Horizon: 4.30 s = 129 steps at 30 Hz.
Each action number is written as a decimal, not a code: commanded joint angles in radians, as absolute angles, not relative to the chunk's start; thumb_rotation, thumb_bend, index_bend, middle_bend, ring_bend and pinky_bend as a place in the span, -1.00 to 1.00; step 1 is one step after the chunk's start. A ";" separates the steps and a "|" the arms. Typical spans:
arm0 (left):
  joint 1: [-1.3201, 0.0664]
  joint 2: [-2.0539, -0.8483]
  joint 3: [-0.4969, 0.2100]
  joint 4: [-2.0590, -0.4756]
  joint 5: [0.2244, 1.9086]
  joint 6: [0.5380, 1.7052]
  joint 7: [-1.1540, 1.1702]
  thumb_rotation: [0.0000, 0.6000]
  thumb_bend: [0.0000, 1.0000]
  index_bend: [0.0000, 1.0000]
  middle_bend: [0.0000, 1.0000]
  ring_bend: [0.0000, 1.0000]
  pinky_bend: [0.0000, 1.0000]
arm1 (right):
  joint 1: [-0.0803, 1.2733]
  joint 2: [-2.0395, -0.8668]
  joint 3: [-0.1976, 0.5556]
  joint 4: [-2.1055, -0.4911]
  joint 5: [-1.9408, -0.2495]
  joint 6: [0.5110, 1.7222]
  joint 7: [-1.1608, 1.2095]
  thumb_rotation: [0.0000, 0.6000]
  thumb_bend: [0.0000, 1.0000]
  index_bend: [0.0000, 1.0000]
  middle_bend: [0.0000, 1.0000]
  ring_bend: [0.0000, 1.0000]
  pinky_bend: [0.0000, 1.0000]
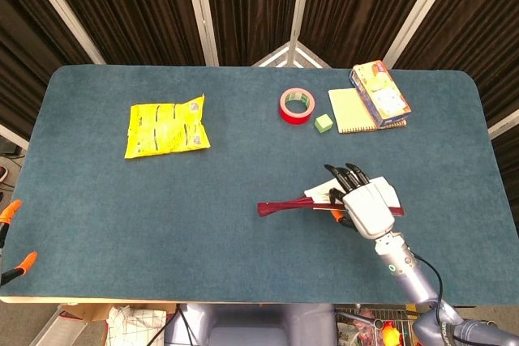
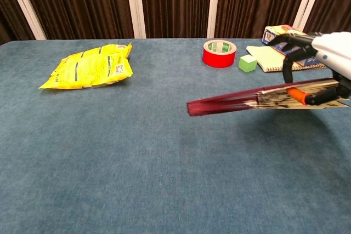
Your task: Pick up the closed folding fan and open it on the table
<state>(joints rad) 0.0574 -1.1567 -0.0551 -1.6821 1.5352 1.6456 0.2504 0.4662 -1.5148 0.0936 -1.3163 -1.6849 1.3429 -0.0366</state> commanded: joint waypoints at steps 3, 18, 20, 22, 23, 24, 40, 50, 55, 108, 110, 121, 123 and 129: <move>0.016 -1.177 -0.064 -1.645 1.577 1.620 0.229 1.00 -0.55 -0.68 -1.00 -1.00 -1.00 | 0.518 -1.464 0.130 -1.421 -1.674 1.288 -0.057 1.00 -0.05 0.57 -0.68 -0.59 -0.66; -0.081 -1.253 -0.080 -1.508 1.612 1.539 0.054 1.00 -0.57 -0.68 -1.00 -1.00 -1.00 | 0.726 -1.359 0.307 -1.758 -1.523 1.030 -0.174 1.00 -0.05 0.59 -0.68 -0.59 -0.66; -0.092 -1.258 -0.078 -1.495 1.617 1.527 0.029 1.00 -0.57 -0.68 -1.00 -1.00 -1.00 | 0.743 -1.367 0.325 -1.788 -1.487 1.012 -0.186 1.00 -0.05 0.59 -0.68 -0.59 -0.66; -0.107 -1.269 -0.079 -1.477 1.621 1.515 -0.005 1.00 -0.57 -0.68 -1.00 -1.00 -1.00 | 0.764 -1.377 0.343 -1.819 -1.437 0.990 -0.207 1.00 -0.05 0.59 -0.68 -0.59 -0.66; -0.113 -1.273 -0.079 -1.469 1.623 1.511 -0.018 1.00 -0.57 -0.68 -1.00 -1.00 -1.00 | 0.772 -1.380 0.351 -1.830 -1.416 0.983 -0.218 1.00 -0.05 0.59 -0.68 -0.59 -0.66; -0.119 -1.279 -0.080 -1.460 1.624 1.507 -0.033 1.00 -0.57 -0.68 -1.00 -1.00 -1.00 | 0.779 -1.385 0.358 -1.841 -1.395 0.977 -0.229 1.00 -0.05 0.59 -0.68 -0.59 -0.66; -0.213 -1.419 -0.047 -1.366 1.700 1.471 -0.259 1.00 -0.59 -0.66 -1.00 -1.00 -1.00 | 0.861 -1.514 0.397 -1.987 -1.205 1.039 -0.357 1.00 -0.05 0.62 -0.67 -0.59 -0.66; -0.274 -1.542 -0.035 -1.332 1.730 1.446 -0.364 1.00 -0.59 -0.57 -1.00 -1.00 -0.97 | 0.905 -1.572 0.384 -2.010 -1.160 1.068 -0.435 1.00 -0.05 0.63 -0.67 -0.59 -0.66; -0.297 -1.613 -0.059 -1.296 1.726 1.473 -0.429 1.00 -0.59 -0.54 -1.00 -1.00 -0.97 | 0.910 -1.579 0.372 -2.009 -1.153 1.078 -0.445 1.00 -0.04 0.63 -0.67 -0.59 -0.66; -0.459 -1.807 -0.166 -0.885 1.650 1.544 -0.520 1.00 0.21 0.13 -0.51 -1.00 -0.70 | 0.808 -1.364 0.364 -1.976 -1.159 1.141 -0.245 1.00 -0.02 0.68 -0.68 -0.59 -0.65; -0.467 -1.797 -0.183 -0.864 1.651 1.575 -0.532 1.00 0.20 0.13 -0.51 -1.00 -0.70 | 0.794 -1.335 0.370 -1.964 -1.165 1.141 -0.210 1.00 -0.01 0.68 -0.68 -0.59 -0.65; -0.505 -1.770 -0.219 -0.736 1.683 1.723 -0.469 1.00 0.18 0.13 -0.54 -1.00 -0.70 | 0.714 -1.218 0.348 -1.886 -1.253 1.168 -0.094 1.00 0.00 0.69 -0.67 -0.59 -0.65; -0.509 -1.769 -0.219 -0.722 1.685 1.738 -0.463 1.00 0.18 0.13 -0.54 -1.00 -0.70 | 0.704 -1.211 0.342 -1.874 -1.263 1.170 -0.068 1.00 -0.01 0.69 -0.68 -0.59 -0.65; -0.529 -1.767 -0.201 -0.642 1.719 1.798 -0.389 1.00 0.16 0.13 -0.54 -1.00 -0.70 | 0.682 -1.209 0.311 -1.810 -1.293 1.156 0.016 1.00 0.00 0.70 -0.68 -0.59 -0.65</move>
<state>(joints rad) -0.5204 -1.7669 -0.2087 -0.6648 1.7069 1.7810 -0.4097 0.6887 -1.2088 0.3200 -1.8212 -1.2832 1.1590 0.0028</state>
